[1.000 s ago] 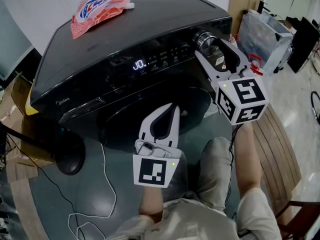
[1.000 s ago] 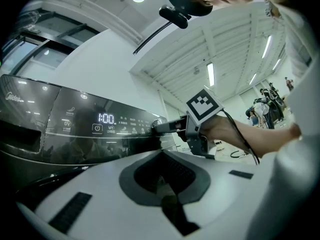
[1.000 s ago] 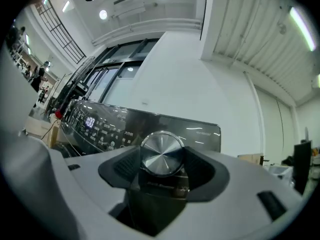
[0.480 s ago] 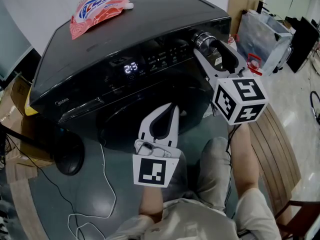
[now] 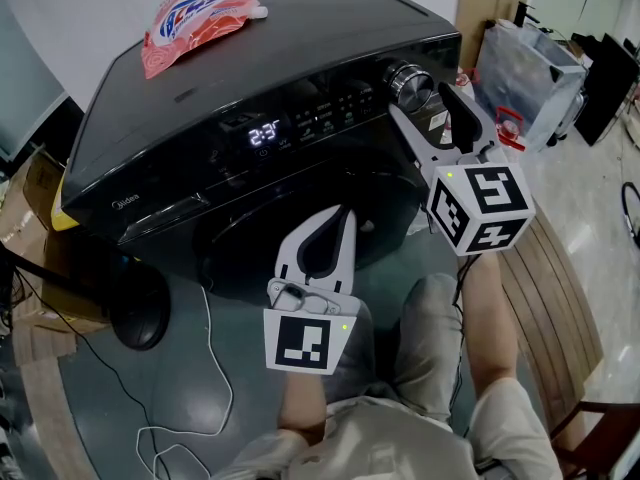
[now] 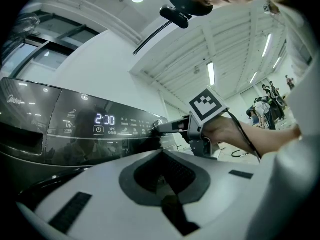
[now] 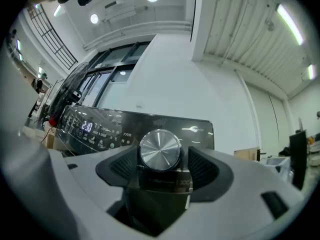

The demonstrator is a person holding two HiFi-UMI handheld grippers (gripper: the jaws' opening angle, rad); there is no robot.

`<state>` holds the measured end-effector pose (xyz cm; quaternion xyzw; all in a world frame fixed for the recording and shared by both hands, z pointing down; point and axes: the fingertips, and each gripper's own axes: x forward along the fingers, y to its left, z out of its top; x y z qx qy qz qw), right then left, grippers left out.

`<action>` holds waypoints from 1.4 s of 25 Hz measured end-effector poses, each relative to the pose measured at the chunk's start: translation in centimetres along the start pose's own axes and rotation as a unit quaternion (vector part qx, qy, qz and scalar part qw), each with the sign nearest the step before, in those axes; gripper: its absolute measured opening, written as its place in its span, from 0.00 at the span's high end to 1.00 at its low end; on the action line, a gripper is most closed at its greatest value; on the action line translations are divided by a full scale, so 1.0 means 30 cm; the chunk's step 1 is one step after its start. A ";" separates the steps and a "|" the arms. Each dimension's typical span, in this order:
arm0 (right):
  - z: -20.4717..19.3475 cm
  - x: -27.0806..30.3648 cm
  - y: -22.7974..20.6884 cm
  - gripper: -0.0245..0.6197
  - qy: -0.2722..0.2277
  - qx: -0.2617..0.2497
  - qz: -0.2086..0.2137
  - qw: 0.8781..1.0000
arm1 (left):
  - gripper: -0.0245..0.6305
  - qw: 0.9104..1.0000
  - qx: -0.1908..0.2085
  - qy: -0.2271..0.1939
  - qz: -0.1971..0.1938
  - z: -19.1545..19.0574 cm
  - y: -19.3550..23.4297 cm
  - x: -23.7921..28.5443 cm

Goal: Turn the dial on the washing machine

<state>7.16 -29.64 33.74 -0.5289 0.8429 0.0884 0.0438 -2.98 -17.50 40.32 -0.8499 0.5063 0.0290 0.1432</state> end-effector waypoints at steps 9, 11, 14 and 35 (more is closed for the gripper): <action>-0.066 -0.134 0.039 0.49 -0.019 -0.042 -0.006 0.999 | 0.94 1.000 -0.008 0.000 0.008 -0.007 0.014 -0.002; -0.088 -0.162 0.055 0.50 -0.017 -0.055 -0.006 0.998 | 0.94 1.000 -0.007 0.002 0.009 -0.009 0.016 -0.003; -0.107 -0.190 0.068 0.51 -0.016 -0.055 -0.005 0.998 | 0.94 1.000 -0.004 0.005 0.011 -0.009 0.020 -0.004; -0.107 -0.237 0.088 0.55 -0.019 -0.063 0.001 0.998 | 0.94 1.000 0.002 -0.002 0.012 0.013 0.007 -0.003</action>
